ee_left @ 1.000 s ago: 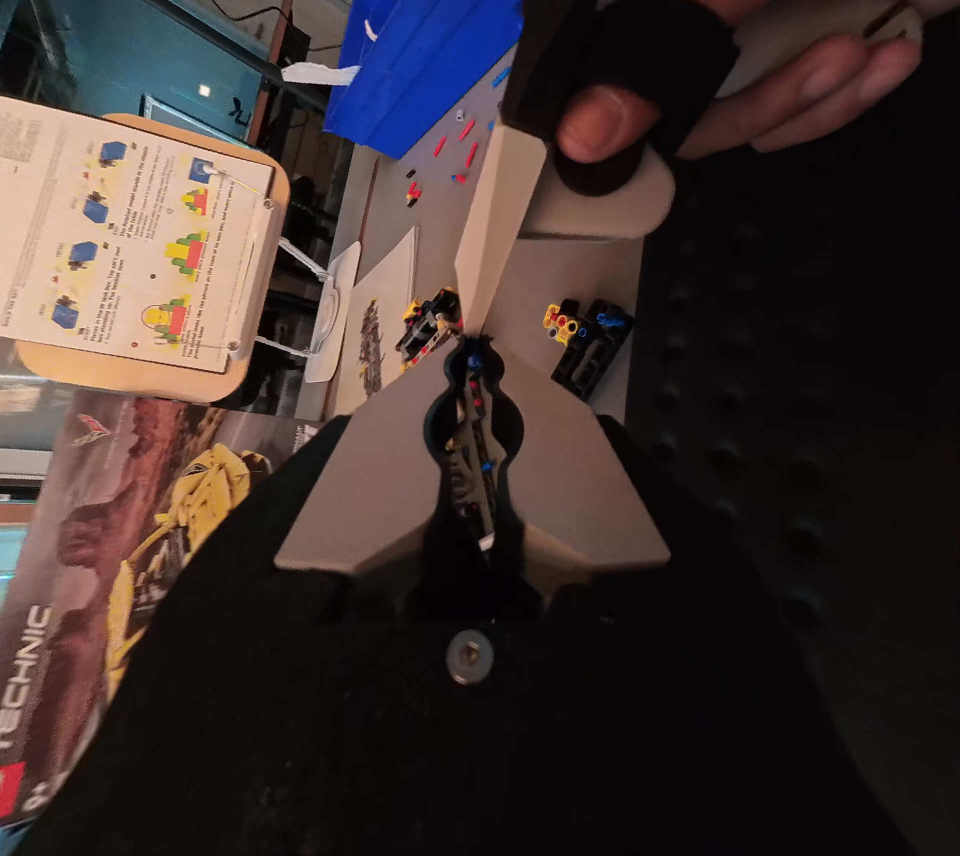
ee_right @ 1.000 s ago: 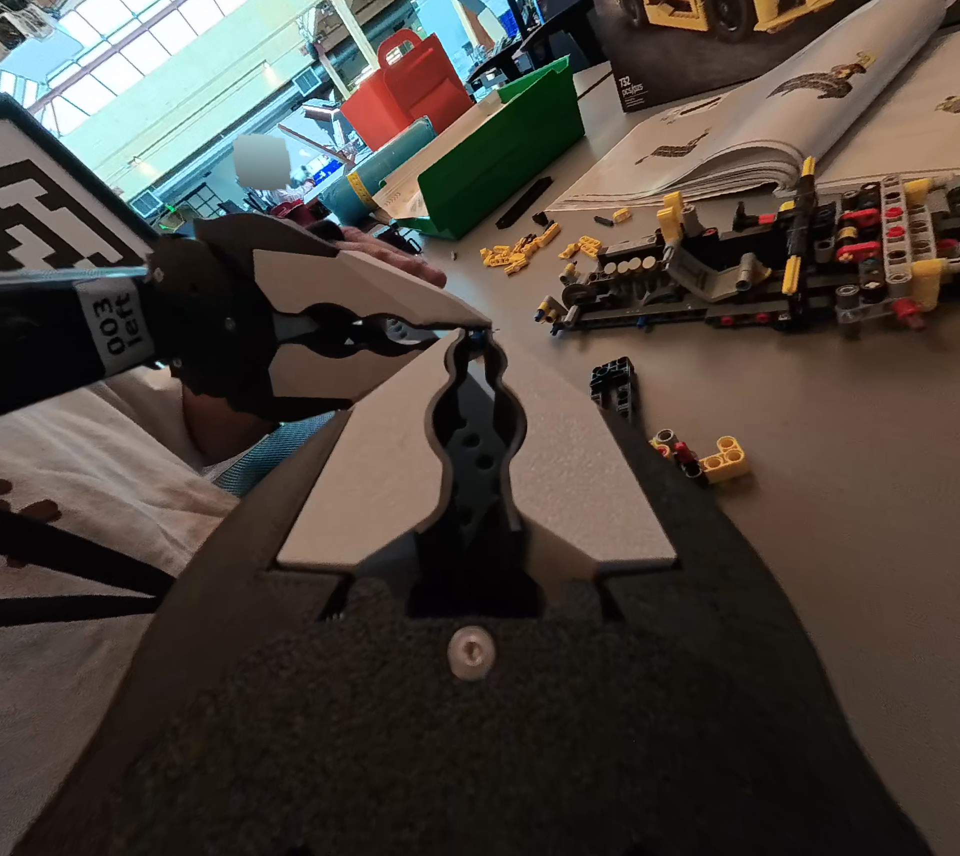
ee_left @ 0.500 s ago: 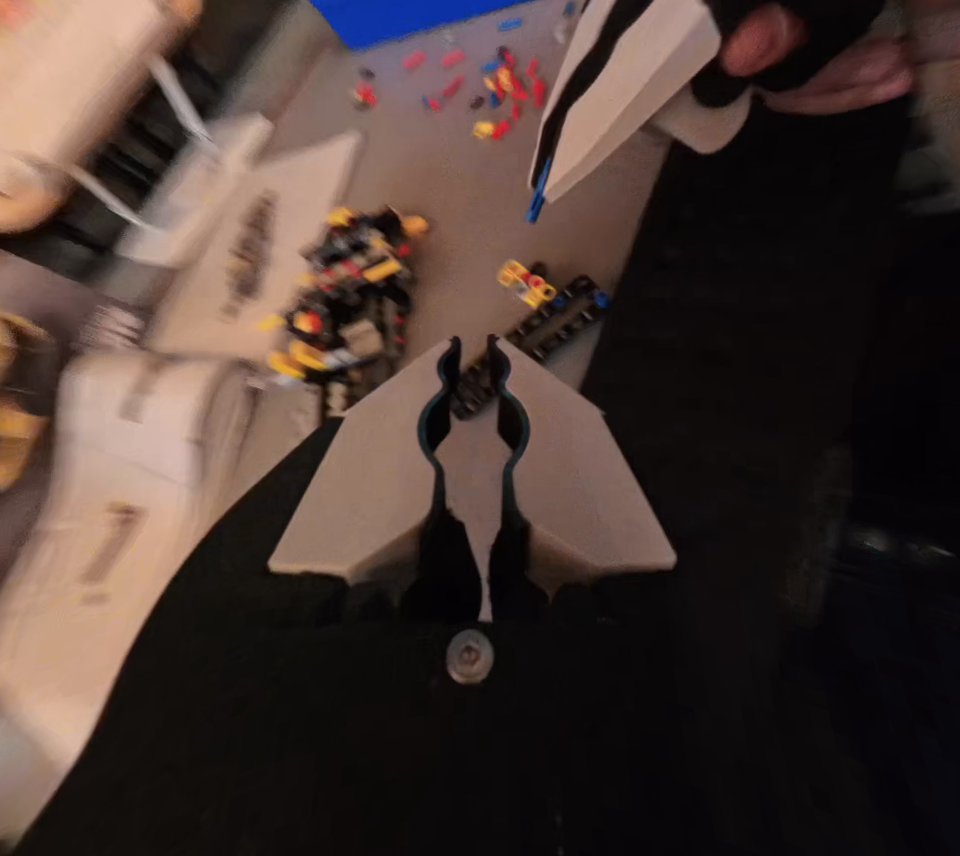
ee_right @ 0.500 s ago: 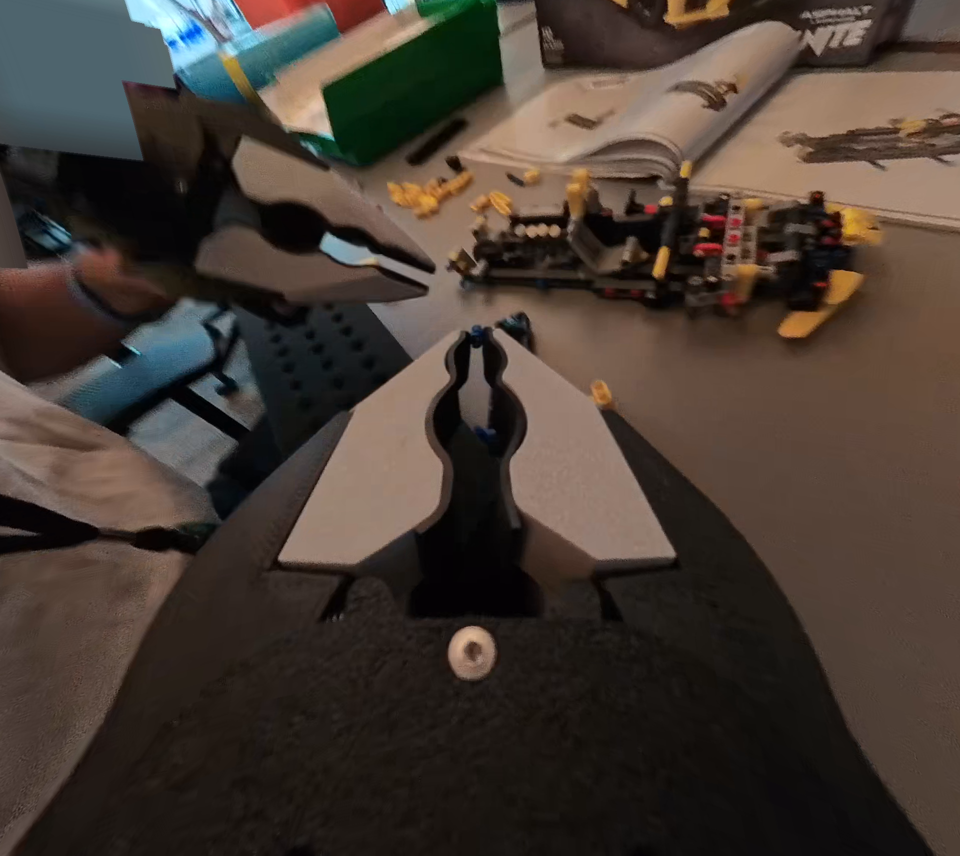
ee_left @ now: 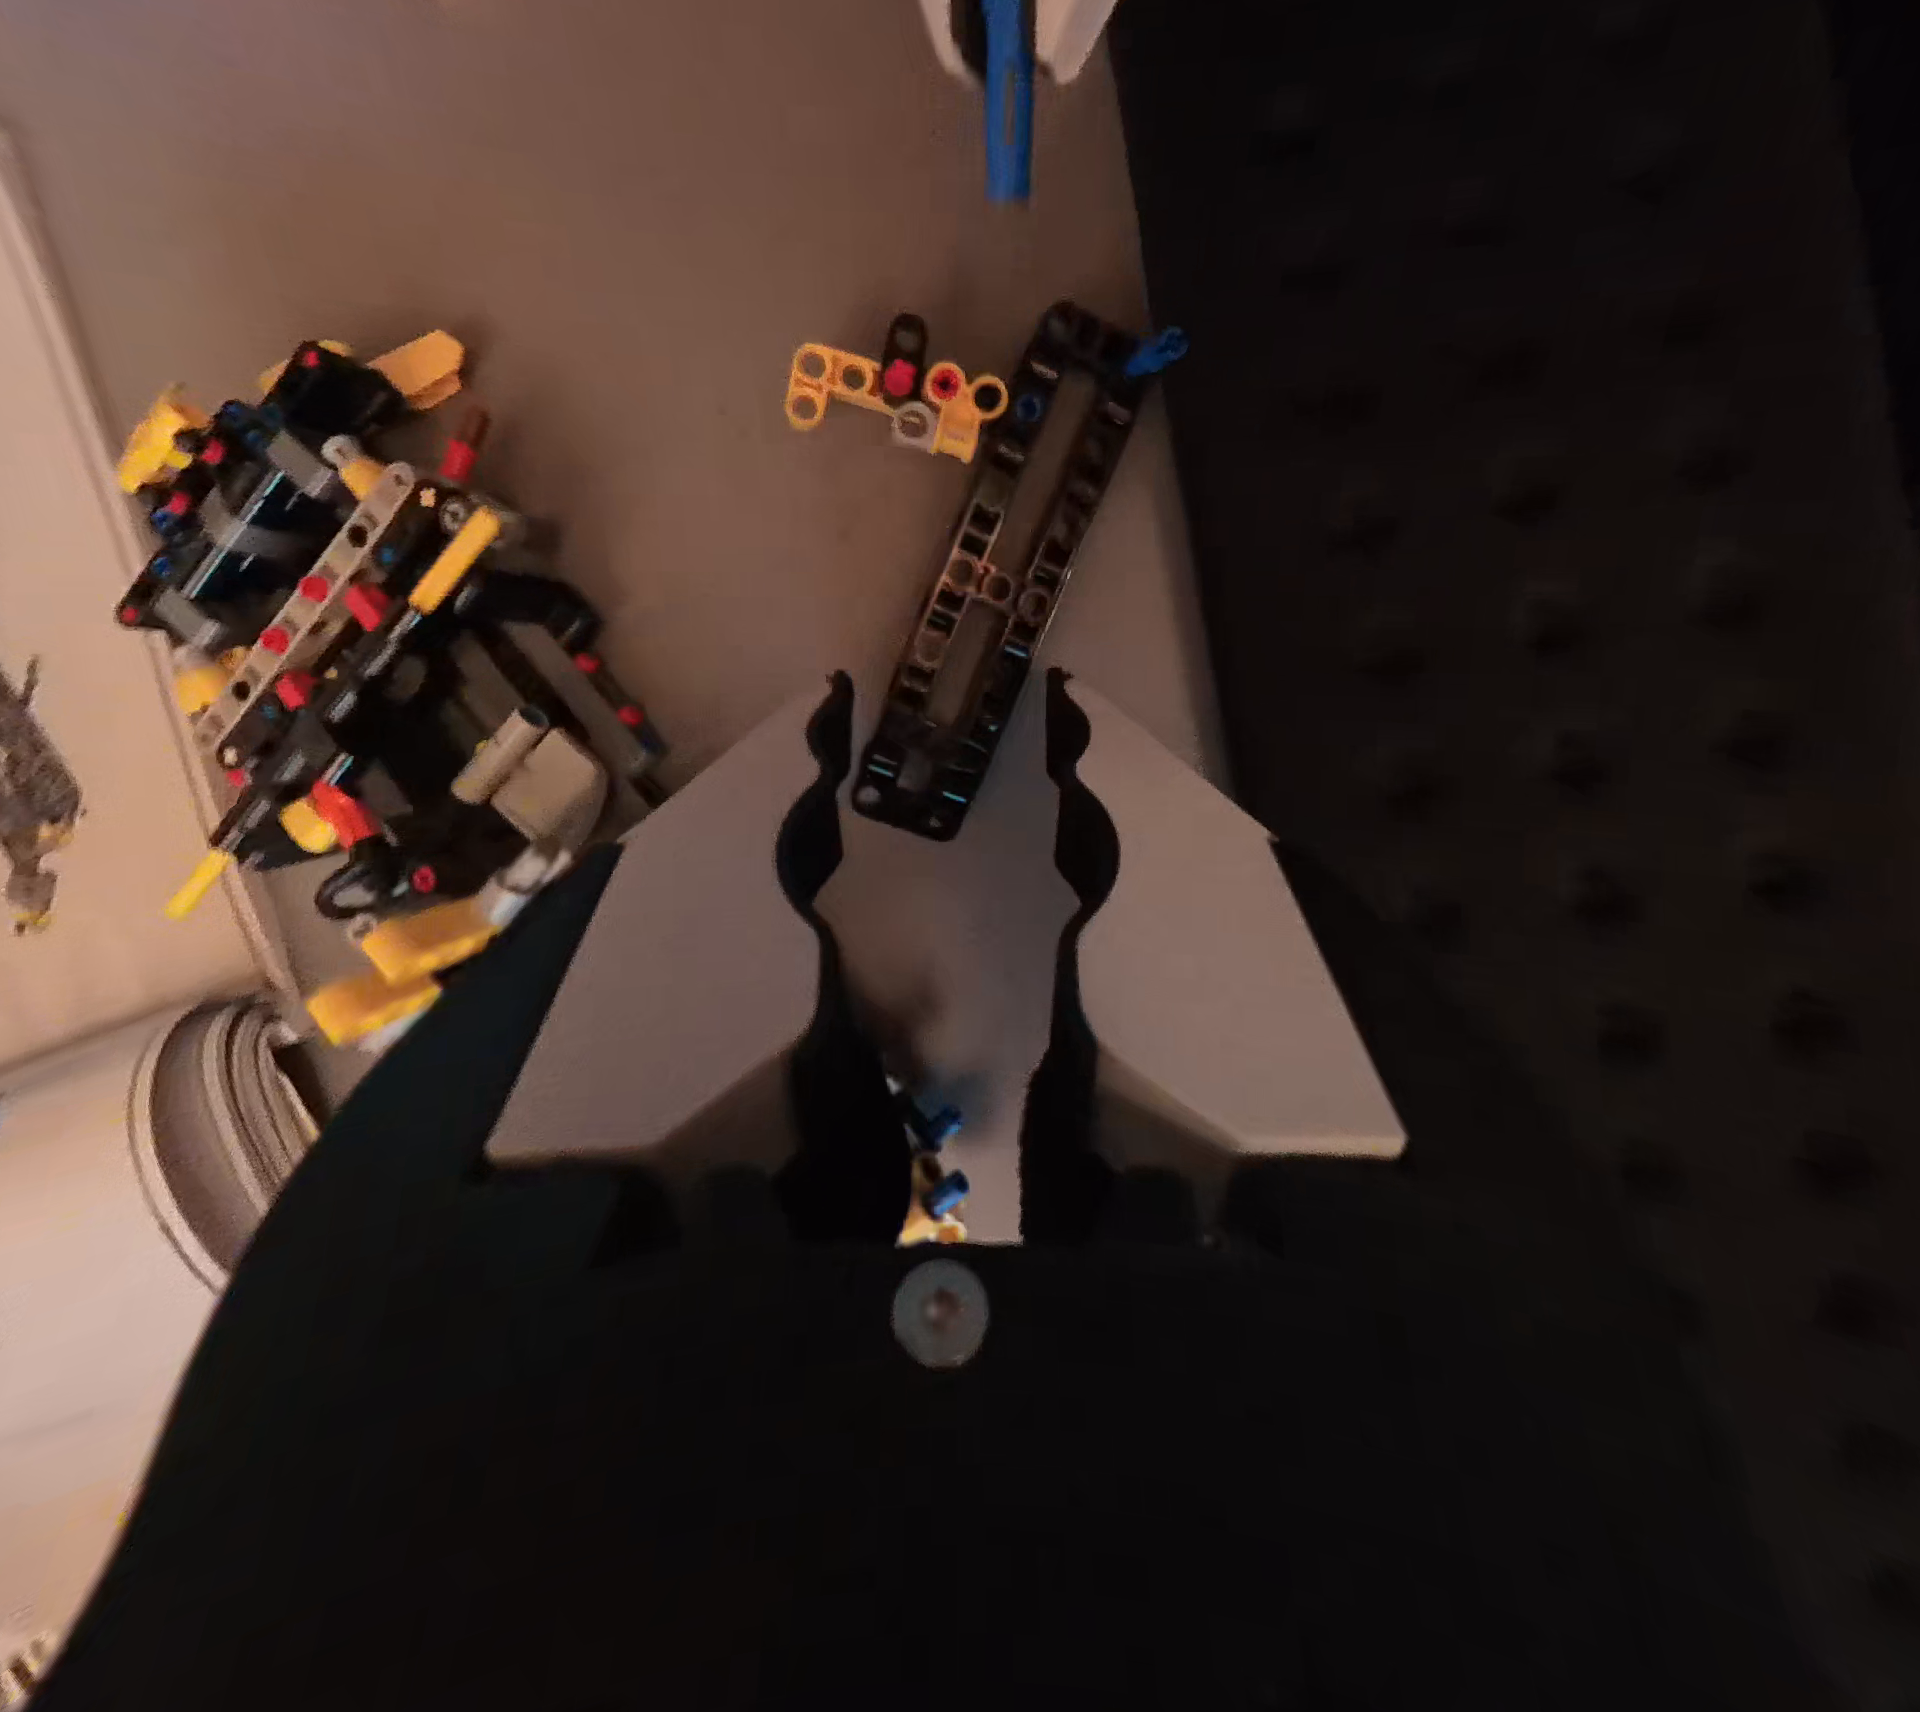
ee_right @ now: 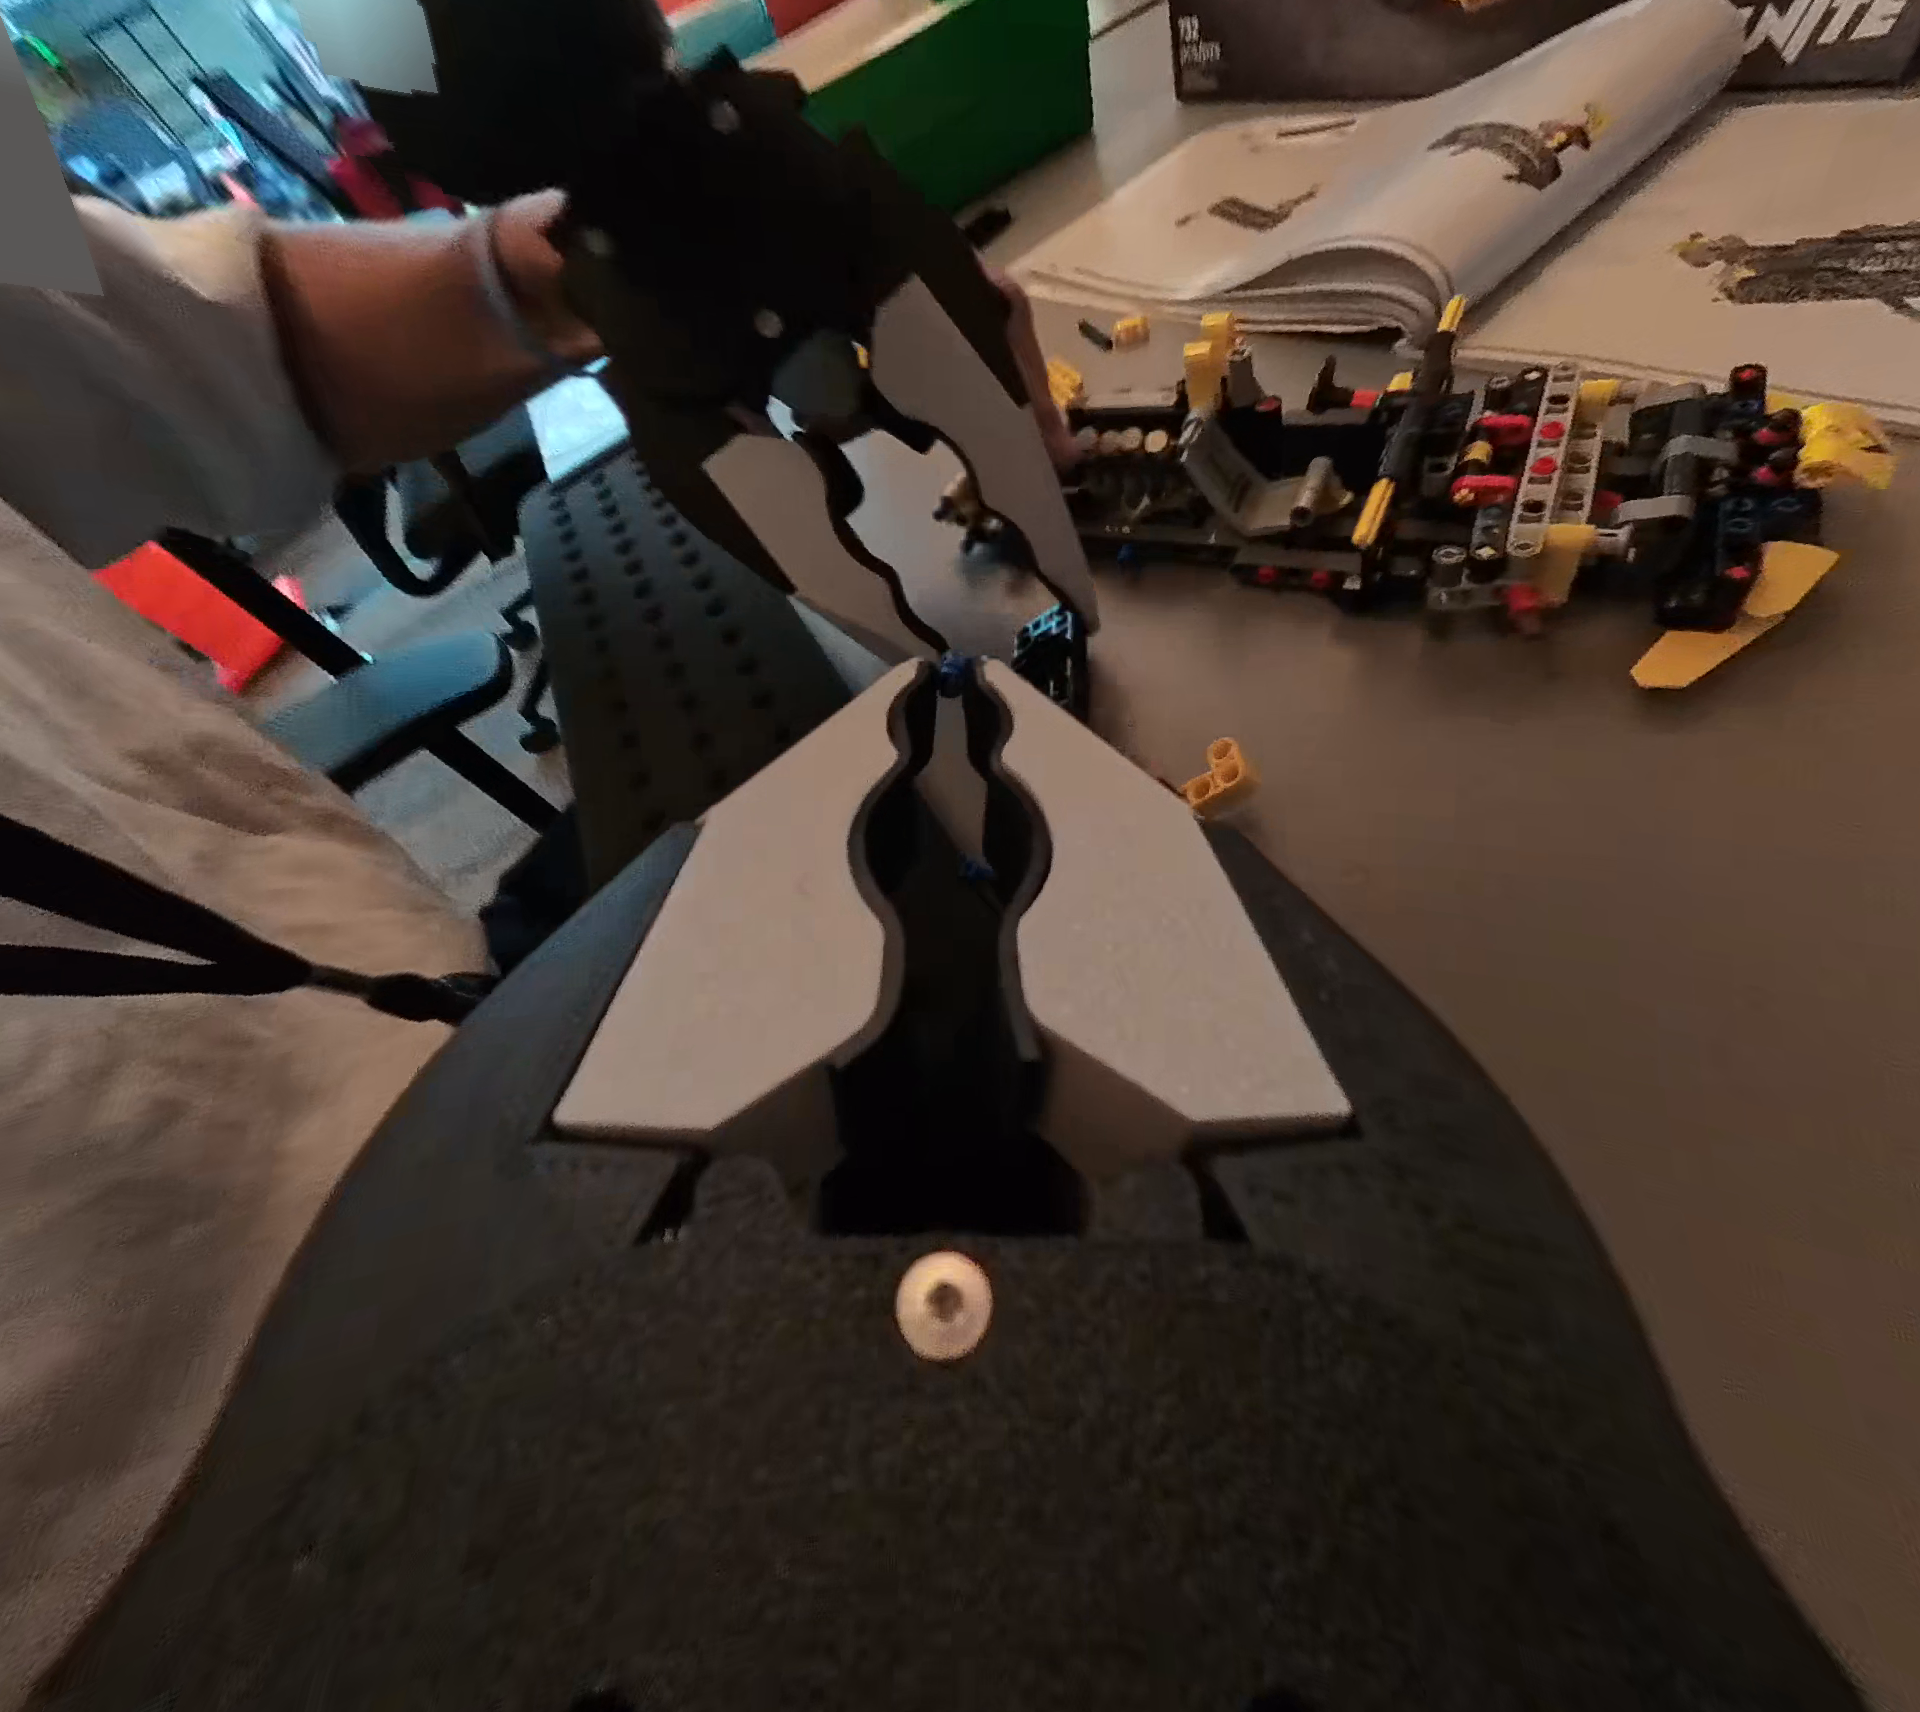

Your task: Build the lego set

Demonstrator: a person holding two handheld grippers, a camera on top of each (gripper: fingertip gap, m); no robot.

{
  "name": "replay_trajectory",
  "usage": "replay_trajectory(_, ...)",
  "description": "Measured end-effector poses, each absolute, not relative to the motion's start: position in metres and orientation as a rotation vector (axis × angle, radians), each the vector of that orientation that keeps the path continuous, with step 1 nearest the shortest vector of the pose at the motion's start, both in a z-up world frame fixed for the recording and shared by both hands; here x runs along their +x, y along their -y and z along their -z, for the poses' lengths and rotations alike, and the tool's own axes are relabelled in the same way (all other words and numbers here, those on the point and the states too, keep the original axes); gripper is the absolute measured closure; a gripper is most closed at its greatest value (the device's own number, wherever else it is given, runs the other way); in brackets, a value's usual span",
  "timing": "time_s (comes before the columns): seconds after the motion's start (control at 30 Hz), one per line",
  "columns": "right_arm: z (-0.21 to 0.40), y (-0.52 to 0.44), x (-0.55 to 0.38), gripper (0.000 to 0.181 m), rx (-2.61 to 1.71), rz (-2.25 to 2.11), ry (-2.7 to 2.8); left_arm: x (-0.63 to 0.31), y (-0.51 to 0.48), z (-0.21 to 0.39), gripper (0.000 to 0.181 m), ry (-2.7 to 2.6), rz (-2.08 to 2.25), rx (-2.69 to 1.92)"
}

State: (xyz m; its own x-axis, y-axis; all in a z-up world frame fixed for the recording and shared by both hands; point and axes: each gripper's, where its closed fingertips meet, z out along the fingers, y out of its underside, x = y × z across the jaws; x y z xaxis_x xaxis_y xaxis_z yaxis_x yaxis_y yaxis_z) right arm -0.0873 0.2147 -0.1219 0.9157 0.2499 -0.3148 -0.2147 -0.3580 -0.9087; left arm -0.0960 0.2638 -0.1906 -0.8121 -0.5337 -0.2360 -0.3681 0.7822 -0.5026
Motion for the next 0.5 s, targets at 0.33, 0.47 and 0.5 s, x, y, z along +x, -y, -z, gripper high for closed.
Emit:
replay_trajectory(0.33, 0.105, -0.207, -0.084, 0.177, -1.748, -0.609, -0.005, -0.099, -0.250, 0.205, 0.154, -2.872, 0.694, -0.846)
replay_trajectory(0.47, 0.099, -0.204, -0.081, 0.177, -1.705, -0.607, -0.020, -0.095, -0.251, 0.194, 0.154, -2.744, 0.843, -1.102)
replay_trajectory(0.5, 0.096, -0.203, -0.078, 0.177, -1.683, -0.607, -0.030, -0.097, -0.248, 0.186, 0.154, -2.697, 0.926, -1.192)
